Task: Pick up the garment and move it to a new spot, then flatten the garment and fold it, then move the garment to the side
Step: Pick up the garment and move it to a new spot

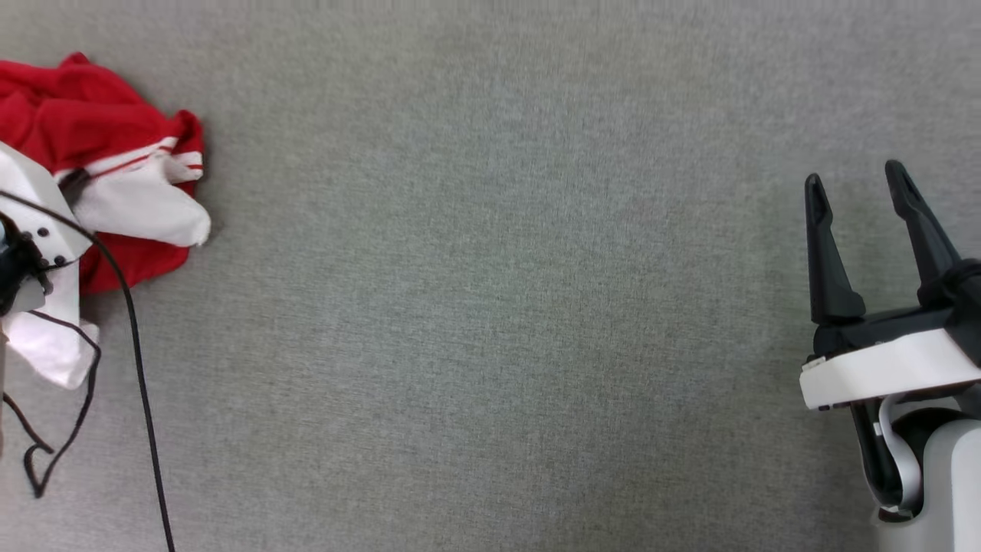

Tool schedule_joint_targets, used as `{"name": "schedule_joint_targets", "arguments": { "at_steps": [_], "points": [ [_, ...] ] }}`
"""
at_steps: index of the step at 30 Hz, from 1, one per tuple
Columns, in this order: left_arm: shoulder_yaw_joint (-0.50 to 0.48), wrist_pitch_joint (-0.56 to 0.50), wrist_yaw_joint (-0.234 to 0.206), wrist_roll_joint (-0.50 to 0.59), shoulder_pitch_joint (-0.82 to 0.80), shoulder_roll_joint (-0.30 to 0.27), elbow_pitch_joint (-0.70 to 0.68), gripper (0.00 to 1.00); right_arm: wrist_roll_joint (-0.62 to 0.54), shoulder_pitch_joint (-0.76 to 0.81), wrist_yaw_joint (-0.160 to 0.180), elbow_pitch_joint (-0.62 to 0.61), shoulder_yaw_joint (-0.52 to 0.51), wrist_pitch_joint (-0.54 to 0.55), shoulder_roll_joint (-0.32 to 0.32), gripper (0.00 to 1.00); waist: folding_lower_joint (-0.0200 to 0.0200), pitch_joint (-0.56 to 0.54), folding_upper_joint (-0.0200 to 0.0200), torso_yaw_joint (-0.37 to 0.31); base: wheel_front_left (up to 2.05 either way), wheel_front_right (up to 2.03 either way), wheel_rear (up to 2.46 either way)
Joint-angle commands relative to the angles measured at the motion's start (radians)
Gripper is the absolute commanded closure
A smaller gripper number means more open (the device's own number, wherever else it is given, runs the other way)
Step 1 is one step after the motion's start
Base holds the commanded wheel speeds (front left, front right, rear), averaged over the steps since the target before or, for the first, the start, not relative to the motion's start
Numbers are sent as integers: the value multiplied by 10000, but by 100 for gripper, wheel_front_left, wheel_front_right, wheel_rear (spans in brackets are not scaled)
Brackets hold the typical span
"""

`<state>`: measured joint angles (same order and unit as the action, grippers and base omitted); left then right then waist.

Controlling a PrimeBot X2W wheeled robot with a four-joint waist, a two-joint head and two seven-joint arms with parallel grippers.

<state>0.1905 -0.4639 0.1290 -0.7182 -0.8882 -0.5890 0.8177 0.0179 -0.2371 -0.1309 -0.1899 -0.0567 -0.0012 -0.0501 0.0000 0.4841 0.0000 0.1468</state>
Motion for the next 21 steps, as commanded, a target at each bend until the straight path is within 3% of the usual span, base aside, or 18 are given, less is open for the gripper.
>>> {"name": "schedule_joint_targets", "arguments": {
  "at_steps": [1,9,15,21],
  "points": [
    [-130,694,-6,75,106,-1,-54,100,98,148,3,88,-45,-114,-1,0,0,-469,0,17,0,0,0],
    [-313,4194,-115,552,821,314,-553,100,422,636,3,494,-183,-280,0,0,0,-1697,0,39,0,0,0],
    [-254,5878,-289,911,1503,622,-1376,100,616,978,3,631,-319,-330,-1,0,0,-2351,0,43,0,0,0],
    [-155,6797,-501,1081,2585,1019,-2842,100,798,1406,3,720,-481,-298,0,0,0,-3055,0,-175,0,0,0]
  ]
}}
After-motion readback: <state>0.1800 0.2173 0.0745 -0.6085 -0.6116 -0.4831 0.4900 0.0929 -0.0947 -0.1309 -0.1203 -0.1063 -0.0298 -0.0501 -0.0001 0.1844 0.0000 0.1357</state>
